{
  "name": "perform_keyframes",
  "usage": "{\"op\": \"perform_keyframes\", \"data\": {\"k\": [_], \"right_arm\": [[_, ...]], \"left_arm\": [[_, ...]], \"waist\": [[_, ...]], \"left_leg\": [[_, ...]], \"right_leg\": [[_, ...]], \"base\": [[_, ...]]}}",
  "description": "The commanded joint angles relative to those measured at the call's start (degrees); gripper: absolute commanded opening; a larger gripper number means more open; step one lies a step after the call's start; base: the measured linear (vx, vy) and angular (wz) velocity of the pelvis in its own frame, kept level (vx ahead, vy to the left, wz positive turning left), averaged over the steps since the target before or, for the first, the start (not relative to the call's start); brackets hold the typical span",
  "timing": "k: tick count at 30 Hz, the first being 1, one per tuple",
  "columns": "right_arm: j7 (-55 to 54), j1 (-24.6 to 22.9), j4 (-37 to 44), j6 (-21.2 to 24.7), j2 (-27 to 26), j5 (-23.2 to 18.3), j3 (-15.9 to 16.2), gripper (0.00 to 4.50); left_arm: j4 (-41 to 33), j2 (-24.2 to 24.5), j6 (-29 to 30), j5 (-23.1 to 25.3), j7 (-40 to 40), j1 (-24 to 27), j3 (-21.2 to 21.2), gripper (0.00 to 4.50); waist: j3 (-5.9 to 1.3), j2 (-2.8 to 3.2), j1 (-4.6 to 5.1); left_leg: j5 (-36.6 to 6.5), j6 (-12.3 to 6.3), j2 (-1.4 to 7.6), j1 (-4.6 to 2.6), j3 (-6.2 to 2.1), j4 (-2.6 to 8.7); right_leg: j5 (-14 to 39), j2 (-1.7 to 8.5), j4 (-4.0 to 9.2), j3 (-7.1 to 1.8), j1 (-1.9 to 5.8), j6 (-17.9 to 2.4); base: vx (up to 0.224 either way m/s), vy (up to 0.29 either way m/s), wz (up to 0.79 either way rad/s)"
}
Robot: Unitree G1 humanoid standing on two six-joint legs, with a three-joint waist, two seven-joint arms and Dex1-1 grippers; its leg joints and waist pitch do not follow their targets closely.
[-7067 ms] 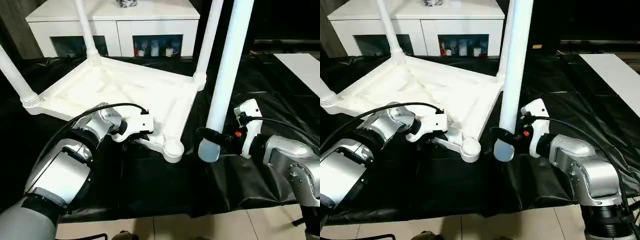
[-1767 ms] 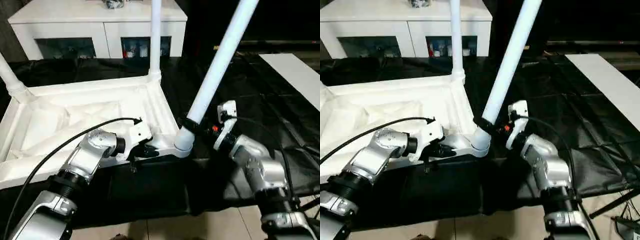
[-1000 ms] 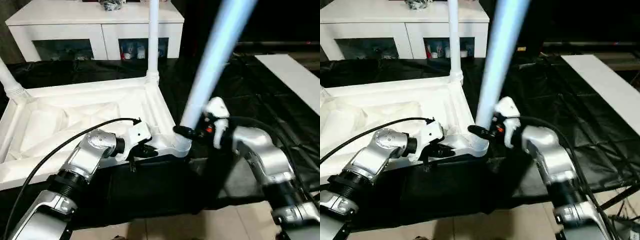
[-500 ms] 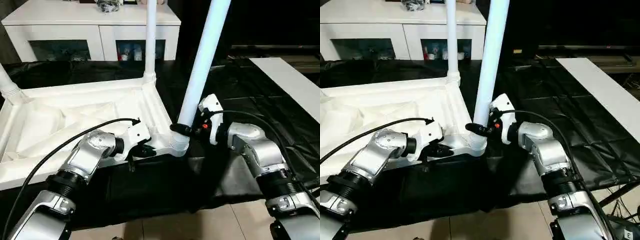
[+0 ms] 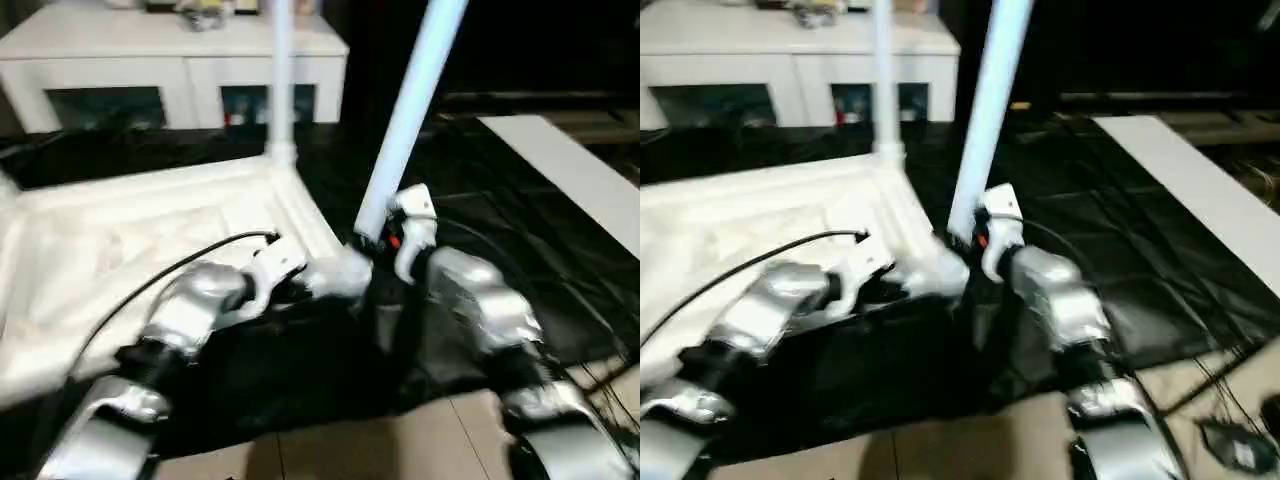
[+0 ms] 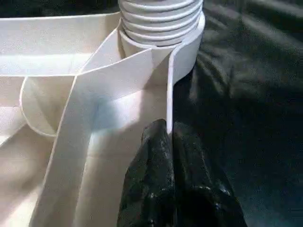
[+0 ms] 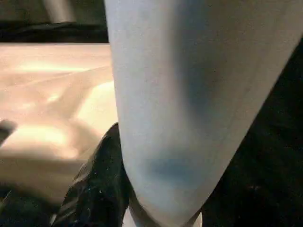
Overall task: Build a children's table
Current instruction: Rotate leg to tighten
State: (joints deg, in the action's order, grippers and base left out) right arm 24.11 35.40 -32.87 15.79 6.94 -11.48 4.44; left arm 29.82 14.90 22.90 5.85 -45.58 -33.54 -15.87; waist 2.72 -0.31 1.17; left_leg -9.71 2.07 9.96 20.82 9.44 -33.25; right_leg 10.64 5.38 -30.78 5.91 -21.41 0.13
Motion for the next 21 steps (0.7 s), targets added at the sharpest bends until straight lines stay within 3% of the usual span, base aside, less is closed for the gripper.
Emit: {"op": "perform_keyframes", "data": {"k": [1,2,3,4,5,6,7,8,9,10,11,12,13,14,16,17,19,20,21], "right_arm": [[-11.13,-1.73,-10.80,2.79,1.52,4.25,-4.01,1.83],[-11.13,-1.73,-10.80,2.79,1.52,4.25,-4.01,1.83],[-11.53,-1.50,-11.15,2.70,1.35,4.20,-4.10,1.83],[-15.40,0.82,-14.69,1.82,-0.35,3.83,-4.92,1.83],[-17.67,2.57,-17.13,1.15,-1.63,3.71,-5.10,1.83],[-17.92,2.79,-17.44,1.07,-1.78,3.69,-5.12,1.83],[-18.91,3.65,-18.63,0.74,-2.40,3.62,-5.17,1.83],[-20.84,4.80,-20.10,0.15,-3.26,3.60,-5.32,1.83],[-22.23,5.81,-21.57,-0.60,-3.96,3.80,-5.28,1.83],[-23.43,6.65,-22.81,-0.95,-4.66,3.81,-5.42,1.83],[-24.49,7.38,-24.06,-1.42,-5.10,4.39,-4.92,1.83],[-25.01,7.78,-24.78,-1.68,-5.29,4.80,-4.54,1.83],[-25.33,7.99,-25.35,-1.58,-5.43,4.96,-4.31,1.83],[-25.64,8.22,-25.97,-1.66,-5.55,5.08,-4.28,1.83],[-25.60,8.41,-26.40,-1.83,-5.52,5.41,-4.00,1.83],[-25.60,8.41,-26.40,-1.83,-5.52,5.41,-4.00,1.83],[-25.74,8.93,-27.52,-2.31,-5.56,5.52,-4.01,1.83],[-25.97,9.73,-29.06,-3.11,-5.52,5.71,-4.06,1.83],[-26.09,10.03,-29.61,-3.33,-5.48,5.66,-4.22,1.83]], "left_arm": [[-0.93,-1.85,6.83,0.09,5.79,0.92,2.46,0.00],[-0.93,-1.85,6.83,0.09,5.79,0.92,2.46,0.00],[-0.92,-2.10,7.03,0.13,6.09,0.87,2.44,0.00],[-0.71,-4.61,8.93,0.50,9.08,0.26,2.25,0.00],[-0.06,-6.60,9.55,0.59,11.02,-0.60,2.14,0.00],[0.04,-6.86,9.61,0.59,11.27,-0.72,2.12,0.00],[0.42,-7.89,9.85,0.61,12.25,-1.20,2.08,0.00],[0.96,-9.16,9.95,0.82,13.35,-2.00,1.82,0.00],[1.43,-10.37,10.11,0.89,14.45,-2.69,1.79,0.00],[1.97,-11.46,10.08,0.97,15.59,-3.48,1.89,0.00],[2.31,-12.51,10.48,0.73,16.51,-4.24,2.29,0.00],[2.47,-13.14,10.81,0.51,17.05,-4.68,2.59,0.00],[2.51,-13.30,10.96,0.53,17.28,-4.93,2.62,0.00],[2.24,-13.38,11.43,0.60,17.53,-4.97,2.59,0.00],[2.16,-13.13,11.52,0.75,17.52,-4.90,2.43,0.00],[2.16,-13.13,11.52,0.75,17.52,-4.90,2.43,0.00],[2.09,-12.71,11.49,1.06,17.59,-4.73,2.23,0.00],[2.21,-11.92,11.31,1.27,17.63,-4.49,2.20,0.00],[2.30,-11.62,11.31,1.21,17.67,-4.53,2.34,0.00]], "waist": [[-1.61,1.98,-1.16],[-1.53,0.42,-2.14],[-2.08,-1.48,-1.73],[-1.93,-1.75,-2.11],[-1.49,-3.45,-1.66],[-1.66,-1.59,-2.24],[-1.78,-0.52,-2.04],[-1.79,0.40,-1.34],[-2.32,0.86,-1.37],[-2.13,1.00,-1.24],[-1.84,0.55,-0.96],[-1.38,0.47,-0.48],[-1.44,0.66,-0.35],[-1.46,0.89,-0.54],[-1.10,1.08,-0.65],[-0.92,0.98,-0.53],[-0.94,1.14,-0.50],[-1.07,1.09,-0.88],[-0.92,0.93,-1.13]], "left_leg": [[-54.89,7.05,5.48,2.36,-1.64,12.97],[-50.65,5.65,4.55,0.13,0.59,12.65],[-44.85,5.89,2.94,-2.17,0.43,8.24],[-38.86,5.31,1.54,-5.74,-0.30,1.60],[-20.13,1.59,0.55,-3.40,-1.78,-3.56],[-14.84,1.88,1.39,-0.57,-3.10,-1.79],[-17.74,4.35,2.32,2.31,-3.45,3.67],[-29.41,6.59,3.14,0.66,-3.99,4.86],[-35.87,7.40,3.20,-1.19,-3.95,4.89],[-37.87,7.38,3.16,-1.74,-3.71,5.02],[-39.44,6.52,2.84,-2.15,-3.50,5.03],[-42.49,6.11,2.90,-2.26,-3.64,5.42],[-44.12,5.80,3.10,-1.60,-4.07,6.09],[-44.63,5.79,3.33,-1.26,-4.17,6.53],[-46.62,6.44,3.07,-2.15,-3.76,6.62],[-46.73,6.28,2.83,-2.66,-3.60,6.31],[-47.18,6.04,2.96,-2.28,-3.71,6.80],[-47.52,5.79,3.49,-1.32,-3.78,7.85],[-47.70,6.05,3.36,-2.04,-3.09,8.05]], "right_leg": [[13.40,0.49,-6.39,-0.32,4.77,-5.54],[16.04,0.50,-6.11,-2.39,2.10,-5.35],[29.55,2.40,-1.50,-4.16,-0.66,-4.33],[45.40,6.24,4.47,-4.65,-5.10,-4.29],[58.72,9.97,7.33,-4.77,-2.65,-1.79],[56.24,10.51,5.60,-4.80,0.68,-2.76],[44.99,5.58,2.85,-1.56,2.74,-2.44],[34.50,3.56,1.89,-1.03,1.24,-2.91],[27.51,3.54,2.13,-1.59,0.49,-5.30],[26.04,3.59,2.23,-1.75,-0.02,-6.57],[26.73,3.54,3.15,-1.33,-0.01,-6.81],[29.39,3.41,3.70,-0.31,0.29,-5.42],[29.79,3.42,3.29,0.11,1.58,-4.03],[28.97,3.47,2.62,-0.26,1.97,-3.95],[30.72,3.62,3.29,-0.48,0.93,-4.07],[33.08,3.75,4.24,0.05,0.52,-3.42],[33.03,3.57,3.84,0.42,1.34,-2.72],[30.56,3.47,2.03,-0.44,2.39,-2.91],[30.85,3.35,2.51,-0.89,1.32,-3.72]], "base": [[-0.084,0.020,0.03],[-0.084,0.020,0.03],[-0.010,-0.070,0.16],[0.032,-0.077,-0.12],[0.032,-0.077,-0.12],[0.030,0.030,-0.52],[0.034,0.064,-0.40],[0.034,0.064,-0.40],[0.000,0.000,0.00],[0.000,0.000,0.00],[0.000,0.000,0.00],[-0.052,0.019,0.03],[0.000,0.000,0.00],[0.000,0.000,0.00],[0.000,0.000,0.00],[0.000,0.000,0.00],[0.000,0.000,0.00],[0.000,0.000,0.00],[0.000,0.000,0.00]]}}
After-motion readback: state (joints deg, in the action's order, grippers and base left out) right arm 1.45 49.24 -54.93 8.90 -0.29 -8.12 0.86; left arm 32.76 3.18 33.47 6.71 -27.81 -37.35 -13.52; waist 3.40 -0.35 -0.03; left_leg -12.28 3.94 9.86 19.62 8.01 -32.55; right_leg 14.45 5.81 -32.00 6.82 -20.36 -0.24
